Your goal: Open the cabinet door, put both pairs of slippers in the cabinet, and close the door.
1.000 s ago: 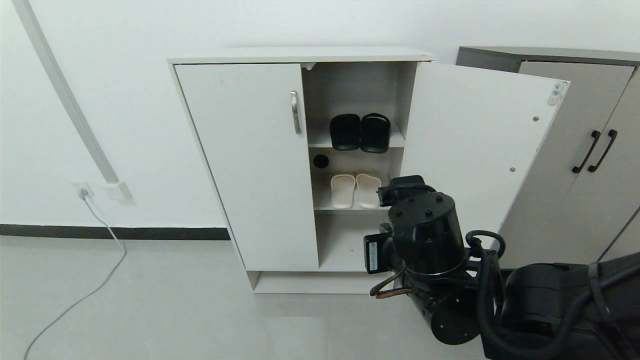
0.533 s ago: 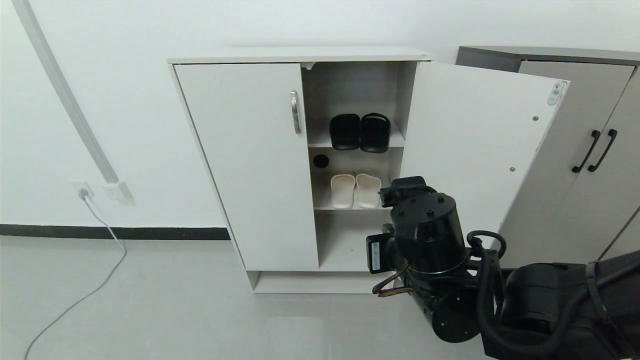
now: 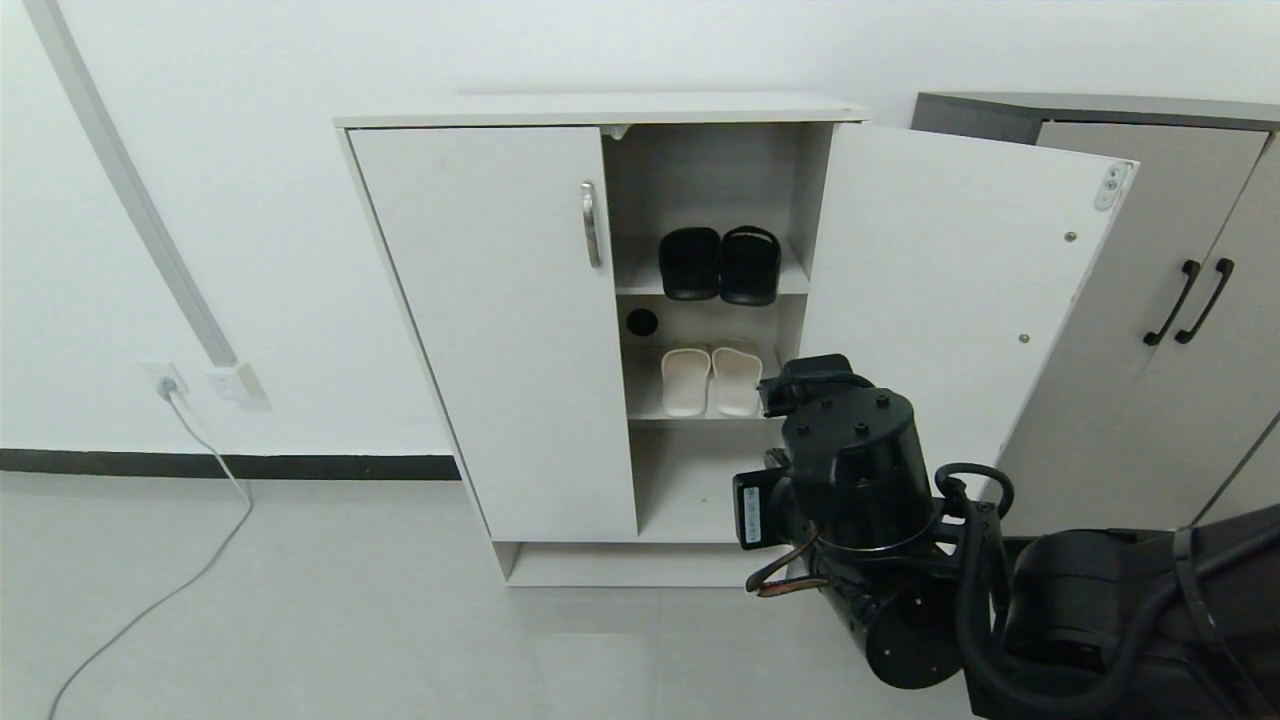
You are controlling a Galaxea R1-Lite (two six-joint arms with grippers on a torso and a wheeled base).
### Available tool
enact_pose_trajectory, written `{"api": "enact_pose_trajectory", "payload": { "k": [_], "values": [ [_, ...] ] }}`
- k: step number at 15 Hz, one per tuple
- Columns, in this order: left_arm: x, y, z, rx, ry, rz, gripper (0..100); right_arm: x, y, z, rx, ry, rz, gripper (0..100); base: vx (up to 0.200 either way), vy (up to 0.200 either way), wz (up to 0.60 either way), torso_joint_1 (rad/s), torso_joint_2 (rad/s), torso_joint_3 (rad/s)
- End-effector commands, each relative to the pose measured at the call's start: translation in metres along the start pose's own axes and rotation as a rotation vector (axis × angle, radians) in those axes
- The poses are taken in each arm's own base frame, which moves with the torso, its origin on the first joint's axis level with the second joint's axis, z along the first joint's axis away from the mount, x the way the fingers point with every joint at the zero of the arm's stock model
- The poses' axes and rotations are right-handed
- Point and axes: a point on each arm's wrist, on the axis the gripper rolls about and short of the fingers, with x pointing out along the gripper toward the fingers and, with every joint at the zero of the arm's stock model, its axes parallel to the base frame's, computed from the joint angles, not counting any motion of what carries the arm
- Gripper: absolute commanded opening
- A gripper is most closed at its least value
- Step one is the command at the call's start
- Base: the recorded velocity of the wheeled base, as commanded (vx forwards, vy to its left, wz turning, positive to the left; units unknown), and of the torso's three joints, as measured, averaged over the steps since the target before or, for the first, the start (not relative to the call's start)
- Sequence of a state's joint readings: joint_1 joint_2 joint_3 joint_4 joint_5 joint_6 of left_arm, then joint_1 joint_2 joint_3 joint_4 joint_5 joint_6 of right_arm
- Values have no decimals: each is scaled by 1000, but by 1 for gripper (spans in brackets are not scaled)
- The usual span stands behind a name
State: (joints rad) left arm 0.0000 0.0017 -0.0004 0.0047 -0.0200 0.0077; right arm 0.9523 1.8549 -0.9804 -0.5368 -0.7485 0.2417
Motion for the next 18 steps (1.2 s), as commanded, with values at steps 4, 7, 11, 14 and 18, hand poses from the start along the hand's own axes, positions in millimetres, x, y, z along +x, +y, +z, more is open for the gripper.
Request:
{"api": "enact_pose_trajectory", "payload": {
  "k": [4,7,11,14,18],
  "values": [
    [0,0,0,3,-1,0,0,0,0,0,-5,1,0,0,0,0,0,10,-159,-249],
    [0,0,0,3,0,0,0,-1,-1,-1,-7,2,0,0,0,0,0,53,-505,-365],
    [0,0,0,3,-1,2,0,-3,-2,-1,-8,2,1,0,0,0,0,99,-479,-351],
    [0,0,0,3,-1,0,0,-6,-4,1,-5,-1,3,0,0,0,0,136,-469,-336],
    [0,0,0,3,-1,0,0,-11,-5,8,13,-23,13,0,0,0,0,161,-480,-316]
  ]
}}
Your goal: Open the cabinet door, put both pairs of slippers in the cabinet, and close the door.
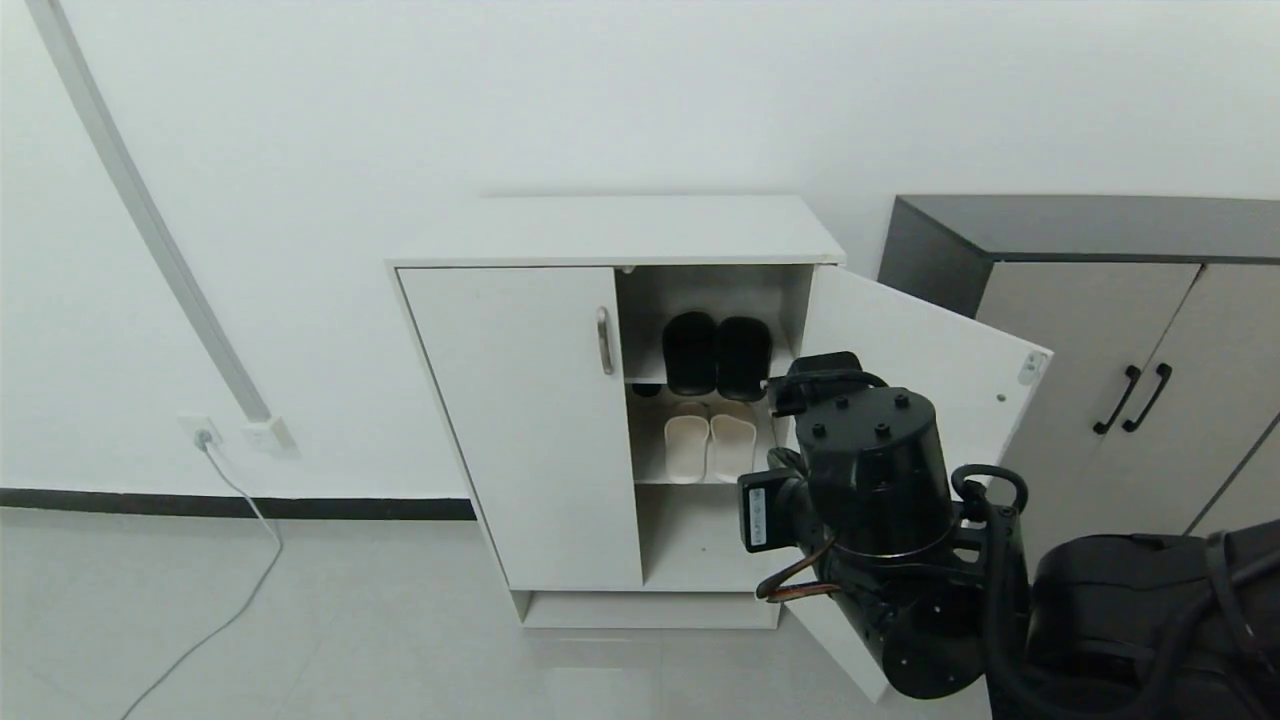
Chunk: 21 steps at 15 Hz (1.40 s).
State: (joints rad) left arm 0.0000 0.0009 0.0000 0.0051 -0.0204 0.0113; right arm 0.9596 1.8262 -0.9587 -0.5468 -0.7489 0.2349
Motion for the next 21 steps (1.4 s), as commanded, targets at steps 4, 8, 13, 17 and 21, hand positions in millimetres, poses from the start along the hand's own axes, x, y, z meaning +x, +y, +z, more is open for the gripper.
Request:
{"api": "enact_pose_trajectory", "payload": {
  "k": [4,8,13,17,21],
  "values": [
    [0,0,0,-1,0,0,0,-3,-3,4,10,-9,2,0,0,0,0,187,-499,-310],
    [0,0,0,-1,-1,0,0,-3,-5,5,12,-11,-4,0,0,0,0,216,-521,-315],
    [0,0,0,3,-1,1,0,0,-5,2,-4,-3,-9,0,0,0,0,240,-561,-329],
    [0,0,0,3,0,0,0,2,-6,-1,-16,4,-15,0,0,0,0,262,-582,-325],
    [0,0,0,1,-1,-1,0,3,-8,-6,-33,17,-21,0,0,0,0,192,-413,-226]
  ]
}}
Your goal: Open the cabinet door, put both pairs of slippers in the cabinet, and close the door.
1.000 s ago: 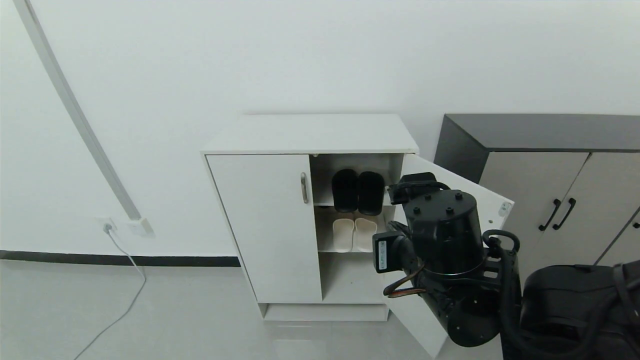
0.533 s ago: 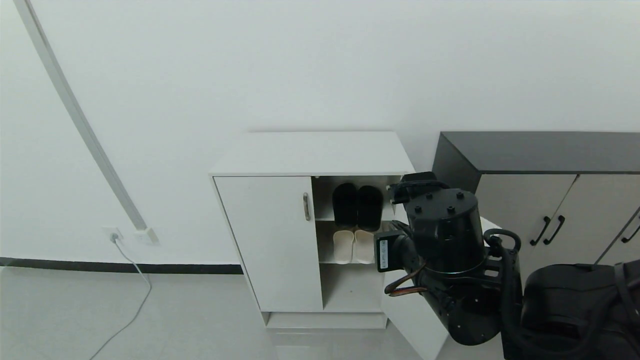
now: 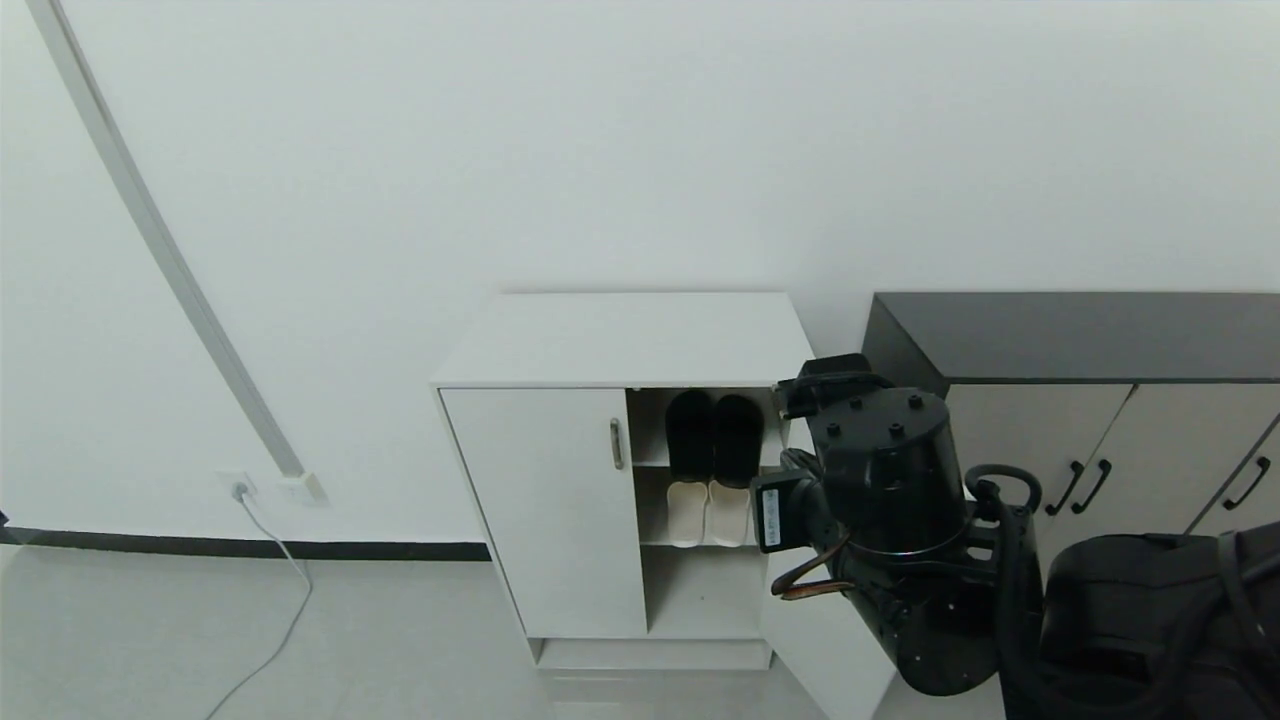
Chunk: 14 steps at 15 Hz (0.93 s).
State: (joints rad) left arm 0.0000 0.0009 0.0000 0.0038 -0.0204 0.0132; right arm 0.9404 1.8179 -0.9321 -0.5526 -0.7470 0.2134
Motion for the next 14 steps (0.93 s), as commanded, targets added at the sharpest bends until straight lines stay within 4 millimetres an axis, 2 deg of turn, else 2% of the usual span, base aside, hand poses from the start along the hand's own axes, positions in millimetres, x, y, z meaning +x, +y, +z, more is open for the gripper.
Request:
{"api": "enact_pose_trajectory", "payload": {
  "k": [1,5,13,14],
  "values": [
    [0,0,0,-1,0,-1,0,2,1,-4,-9,10,-2,0,0,0,0,115,-242,-124],
    [0,0,0,-1,1,-1,0,3,1,-5,-20,5,-3,0,0,0,0,8,-15,-9],
    [0,0,0,-1,1,-1,0,7,-1,-7,-26,10,-14,0,0,0,-600,4,-2,3],
    [0,0,0,-1,-2,-1,0,10,-3,-7,-25,12,-22,0,0,0,0,0,0,0]
  ]
}}
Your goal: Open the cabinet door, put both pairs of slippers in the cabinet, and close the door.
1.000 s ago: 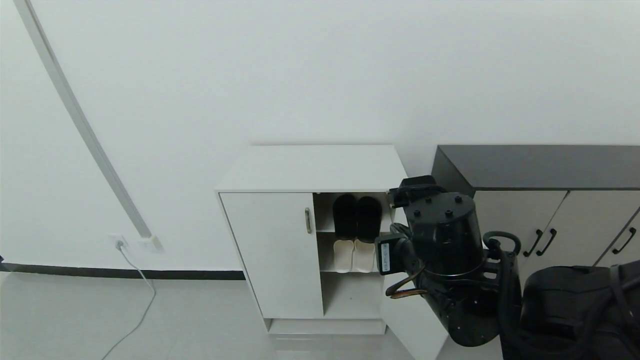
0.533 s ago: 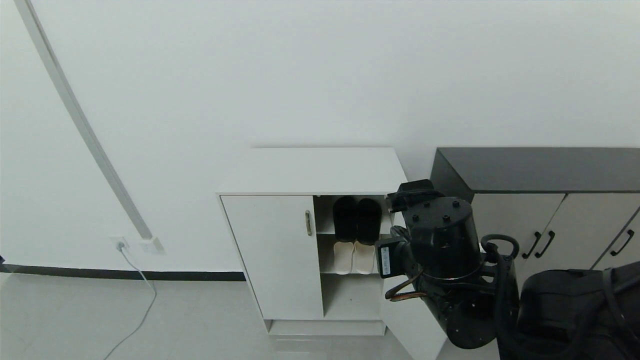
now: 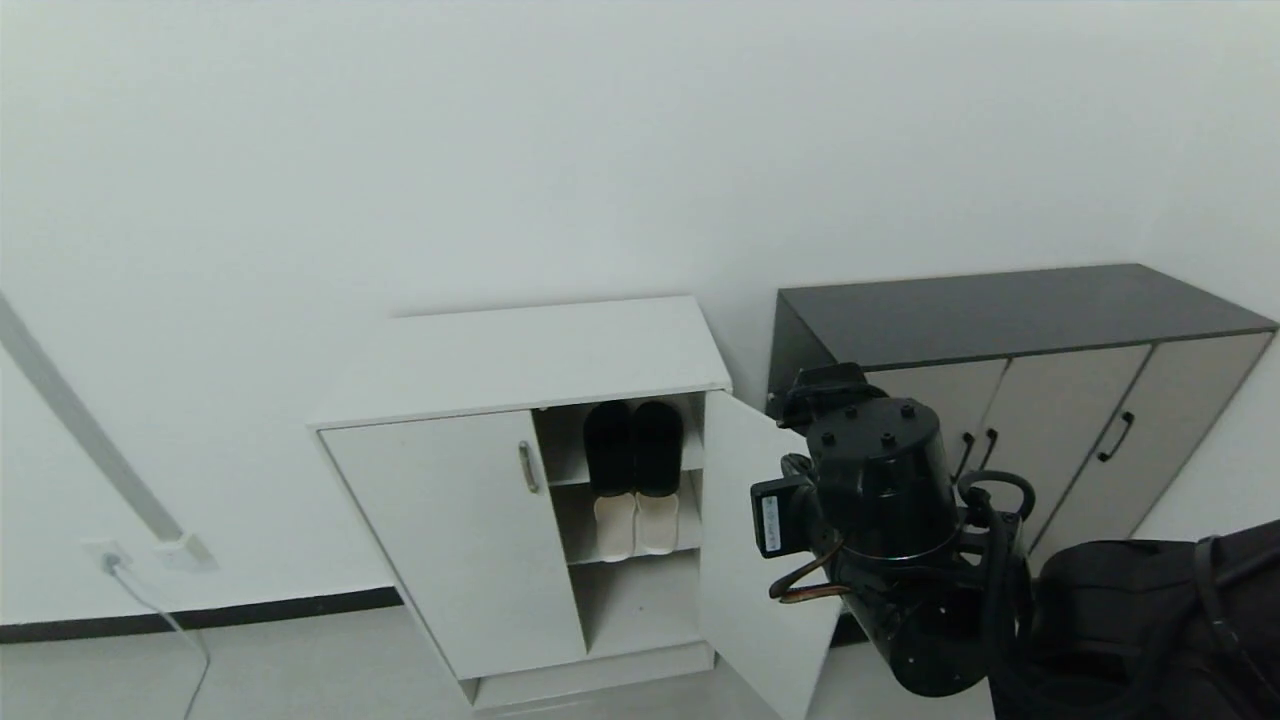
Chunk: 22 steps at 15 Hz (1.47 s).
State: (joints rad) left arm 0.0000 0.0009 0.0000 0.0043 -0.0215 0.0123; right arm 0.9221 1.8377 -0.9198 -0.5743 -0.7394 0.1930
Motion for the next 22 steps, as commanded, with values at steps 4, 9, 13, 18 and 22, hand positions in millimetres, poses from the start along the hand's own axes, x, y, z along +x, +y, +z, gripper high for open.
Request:
{"api": "enact_pose_trajectory", "payload": {
  "k": [4,9,13,18,22],
  "values": [
    [0,0,0,0,1,0,0,28,-12,3,42,-19,19,0,0,0,0,0,0,0],
    [0,0,0,0,1,0,0,73,-26,15,91,-40,14,0,-120,0,0,0,0,0],
    [0,0,0,0,-1,0,0,97,-35,17,110,-48,-6,0,-150,0,0,7,7,-2],
    [0,0,0,0,1,0,0,139,-52,21,139,-66,-29,0,0,0,0,0,0,0],
    [0,0,0,0,1,0,0,175,-62,23,154,-73,-64,0,0,0,0,0,0,0]
  ]
}}
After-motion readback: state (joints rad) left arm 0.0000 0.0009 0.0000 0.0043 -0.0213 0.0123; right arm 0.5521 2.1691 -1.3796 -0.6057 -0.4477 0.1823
